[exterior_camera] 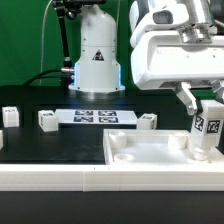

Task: Assemble one leg

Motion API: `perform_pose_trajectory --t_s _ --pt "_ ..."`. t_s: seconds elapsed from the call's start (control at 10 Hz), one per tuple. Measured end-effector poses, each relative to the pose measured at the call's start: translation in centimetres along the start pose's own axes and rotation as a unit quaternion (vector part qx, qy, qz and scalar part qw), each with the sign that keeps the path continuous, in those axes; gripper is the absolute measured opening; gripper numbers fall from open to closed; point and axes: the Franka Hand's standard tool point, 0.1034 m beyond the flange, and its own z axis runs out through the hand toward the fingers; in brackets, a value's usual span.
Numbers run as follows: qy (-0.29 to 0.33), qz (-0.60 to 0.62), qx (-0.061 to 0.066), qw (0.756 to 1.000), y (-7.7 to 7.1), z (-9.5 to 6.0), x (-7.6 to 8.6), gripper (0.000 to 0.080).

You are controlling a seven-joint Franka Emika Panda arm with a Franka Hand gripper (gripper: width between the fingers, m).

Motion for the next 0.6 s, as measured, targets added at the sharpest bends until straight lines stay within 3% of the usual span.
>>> perform_pose_trajectory --t_s 0.6 --pt "-0.011 0.001 0.001 1.000 0.10 0.56 -0.92 0.0294"
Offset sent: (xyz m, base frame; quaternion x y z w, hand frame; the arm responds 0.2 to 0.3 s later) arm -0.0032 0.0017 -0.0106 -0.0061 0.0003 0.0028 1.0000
